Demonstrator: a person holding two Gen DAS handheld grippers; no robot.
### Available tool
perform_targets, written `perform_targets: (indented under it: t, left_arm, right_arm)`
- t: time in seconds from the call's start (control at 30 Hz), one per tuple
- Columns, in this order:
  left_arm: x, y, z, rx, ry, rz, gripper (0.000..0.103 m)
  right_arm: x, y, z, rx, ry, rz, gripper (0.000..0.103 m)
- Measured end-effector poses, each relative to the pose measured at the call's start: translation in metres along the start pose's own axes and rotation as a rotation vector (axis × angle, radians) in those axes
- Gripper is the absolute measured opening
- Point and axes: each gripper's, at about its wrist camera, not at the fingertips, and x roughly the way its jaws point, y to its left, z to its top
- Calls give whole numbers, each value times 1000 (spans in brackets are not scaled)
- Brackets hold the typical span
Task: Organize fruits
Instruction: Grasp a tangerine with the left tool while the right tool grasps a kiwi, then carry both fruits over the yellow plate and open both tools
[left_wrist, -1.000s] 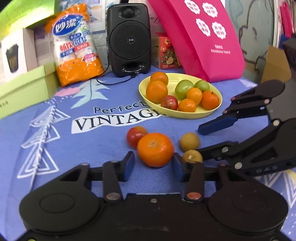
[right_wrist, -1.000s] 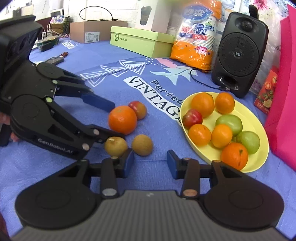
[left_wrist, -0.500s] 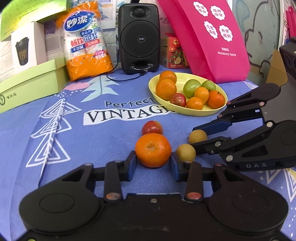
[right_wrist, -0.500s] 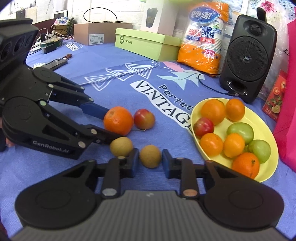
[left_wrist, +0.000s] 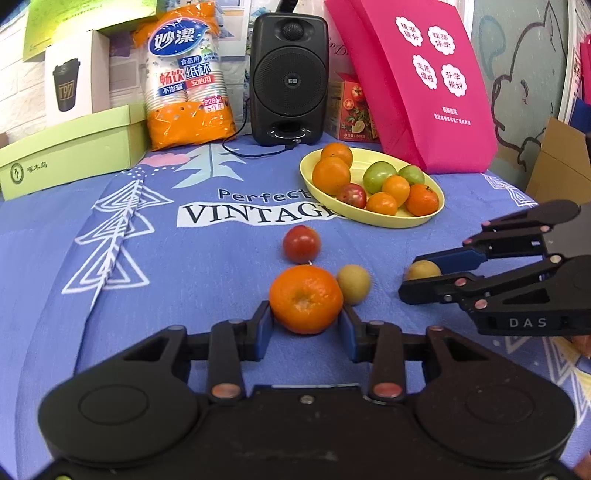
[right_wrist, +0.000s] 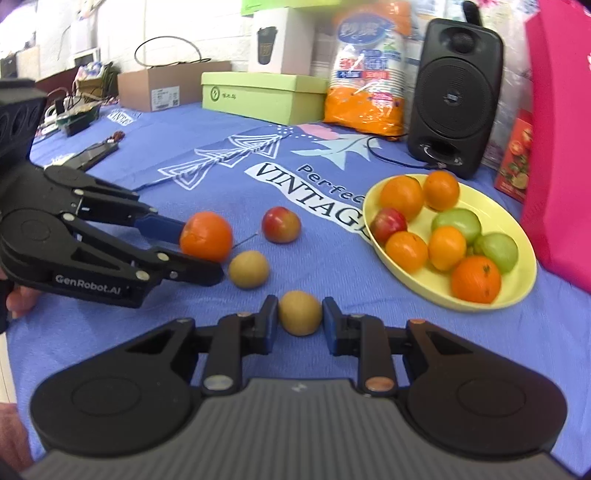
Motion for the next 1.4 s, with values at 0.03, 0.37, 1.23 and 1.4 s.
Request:
perform_targets:
  t: [0.03, 0.37, 1.23, 1.4]
  left_arm:
    - [-2, -1, -1, -4, 3, 0, 37]
    - [-20, -9, -2, -27, 34, 23, 37]
    - [-24, -15, 5, -2, 2, 44, 39]
    - [-37, -18, 20, 24, -29, 18, 39]
  right_arm:
    - [-4, 0, -2, 16, -6, -1, 25]
    - [-37, 5, -27, 104, -37, -3, 25]
    - [-52, 7, -36, 111, -44, -16, 25]
    - [-59, -2, -31, 103, -61, -36, 25]
